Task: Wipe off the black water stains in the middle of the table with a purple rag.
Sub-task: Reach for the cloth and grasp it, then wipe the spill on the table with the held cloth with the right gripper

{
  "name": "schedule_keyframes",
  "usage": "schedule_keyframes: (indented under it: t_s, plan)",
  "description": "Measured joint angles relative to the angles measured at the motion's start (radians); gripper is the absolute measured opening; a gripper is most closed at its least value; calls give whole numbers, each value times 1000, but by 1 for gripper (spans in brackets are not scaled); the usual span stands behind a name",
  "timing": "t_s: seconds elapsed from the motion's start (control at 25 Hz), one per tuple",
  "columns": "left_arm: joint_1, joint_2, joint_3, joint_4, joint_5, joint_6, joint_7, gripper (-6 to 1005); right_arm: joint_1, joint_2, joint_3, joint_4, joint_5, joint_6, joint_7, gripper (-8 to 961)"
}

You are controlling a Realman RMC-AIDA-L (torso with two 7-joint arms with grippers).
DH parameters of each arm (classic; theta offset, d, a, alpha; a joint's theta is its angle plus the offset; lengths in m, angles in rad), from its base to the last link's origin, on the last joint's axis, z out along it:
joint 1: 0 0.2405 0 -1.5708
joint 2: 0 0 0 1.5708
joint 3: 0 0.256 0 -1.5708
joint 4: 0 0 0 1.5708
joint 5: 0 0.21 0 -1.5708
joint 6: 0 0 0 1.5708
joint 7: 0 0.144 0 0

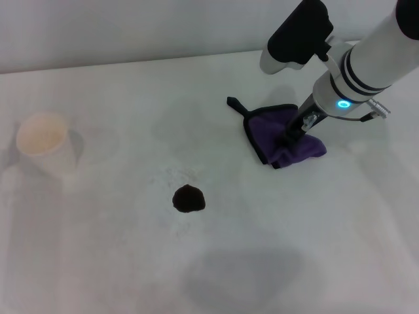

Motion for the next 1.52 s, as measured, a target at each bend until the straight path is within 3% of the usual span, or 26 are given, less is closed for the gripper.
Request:
schedule_keyframes:
  t_s: [0.04,0.44,0.96,1.2,1.52]
  plan:
    - [2,0,0,0,0,0,0,893,0,0,0,0,-1,0,0,497]
    - [15,1,0,-2,0,-1,0,892,-1,-3,10,18,28,8,52,136]
    - [28,2,8,-2,6,-26,-14,892,-142,-2,2,-273,265,88,81,83]
    - [34,4,8,-2,7,-30,-14,892,-170,2,-152,-340,445,76,86,83]
    - [37,7,10,-10,8,-30,-14,892,-178,6,-387,-318,480,-87,152,84]
